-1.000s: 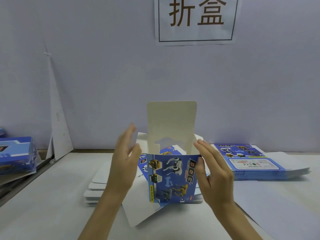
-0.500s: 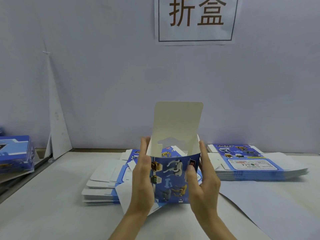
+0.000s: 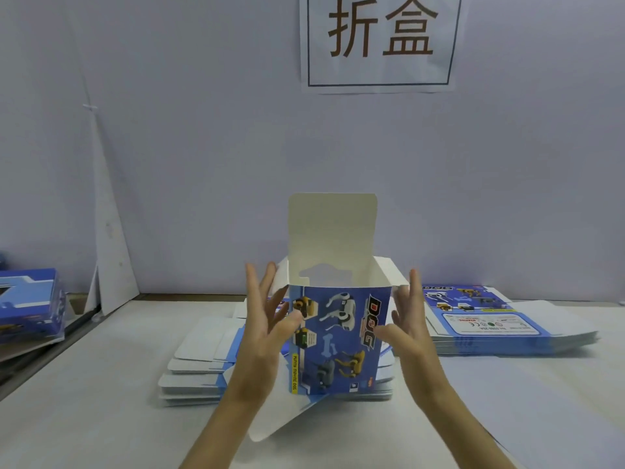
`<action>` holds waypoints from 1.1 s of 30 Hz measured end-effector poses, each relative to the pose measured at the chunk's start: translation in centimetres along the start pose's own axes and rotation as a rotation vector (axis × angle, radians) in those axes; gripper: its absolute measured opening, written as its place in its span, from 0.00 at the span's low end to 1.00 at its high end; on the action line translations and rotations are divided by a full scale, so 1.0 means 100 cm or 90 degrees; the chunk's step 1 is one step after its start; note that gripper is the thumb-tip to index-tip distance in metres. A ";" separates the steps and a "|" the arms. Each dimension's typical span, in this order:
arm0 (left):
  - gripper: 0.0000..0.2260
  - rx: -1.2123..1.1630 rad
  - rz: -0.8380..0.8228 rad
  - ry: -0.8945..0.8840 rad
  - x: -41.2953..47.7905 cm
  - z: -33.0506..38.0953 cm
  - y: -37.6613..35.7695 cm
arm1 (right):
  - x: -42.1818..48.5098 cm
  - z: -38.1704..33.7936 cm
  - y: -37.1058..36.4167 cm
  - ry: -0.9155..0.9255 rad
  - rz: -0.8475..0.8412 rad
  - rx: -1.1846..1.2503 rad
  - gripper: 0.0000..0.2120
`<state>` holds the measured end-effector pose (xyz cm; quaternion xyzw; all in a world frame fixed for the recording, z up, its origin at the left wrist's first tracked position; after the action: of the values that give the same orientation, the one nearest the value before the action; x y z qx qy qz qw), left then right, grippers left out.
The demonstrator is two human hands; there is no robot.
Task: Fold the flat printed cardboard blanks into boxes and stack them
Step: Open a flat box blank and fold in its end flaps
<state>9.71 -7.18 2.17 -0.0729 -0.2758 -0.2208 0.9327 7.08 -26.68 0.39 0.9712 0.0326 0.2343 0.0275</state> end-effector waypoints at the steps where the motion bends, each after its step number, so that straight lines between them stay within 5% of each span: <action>1: 0.35 -0.012 0.007 0.008 0.000 -0.002 0.002 | 0.001 0.004 0.002 -0.035 -0.043 0.011 0.48; 4: 0.32 -0.024 0.018 0.020 0.001 -0.008 0.001 | -0.001 0.014 0.003 -0.105 -0.127 -0.012 0.53; 11: 0.24 0.176 0.109 0.011 -0.006 -0.017 -0.017 | -0.006 0.006 -0.016 -0.087 -0.077 -0.112 0.35; 15: 0.45 0.198 -0.026 0.057 -0.011 -0.026 -0.036 | -0.010 0.008 -0.039 -0.045 0.011 -0.224 0.38; 19: 0.53 0.311 -0.021 0.075 -0.007 -0.023 -0.027 | -0.013 0.002 -0.039 -0.097 -0.287 -0.256 0.51; 21: 0.52 0.293 -0.002 0.086 -0.004 -0.023 -0.016 | -0.012 -0.013 -0.028 -0.148 -0.375 -0.247 0.47; 27: 0.58 0.412 -0.041 0.094 -0.006 -0.025 -0.017 | 0.004 -0.079 -0.005 0.025 -0.065 -0.145 0.33; 30: 0.60 0.493 -0.053 0.087 -0.007 -0.026 -0.020 | 0.026 -0.104 -0.017 0.058 0.007 -0.277 0.28; 33: 0.58 0.486 -0.038 0.105 -0.008 -0.027 -0.015 | 0.055 -0.112 -0.014 0.076 0.099 -0.425 0.08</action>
<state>9.76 -8.98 -0.50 0.3055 -0.2644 -0.1341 0.9049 6.73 -24.42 12.76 0.8929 -0.1180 0.2900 0.3237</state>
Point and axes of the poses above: each hand's wrist, its own x-axis towards the middle knuckle, its own y-axis out of the back of the hand, z = x × y, the point moved 3 cm from there along x, towards the middle knuckle, and after that the axes turned 15 degrees about -z, right-handed, at the moved point
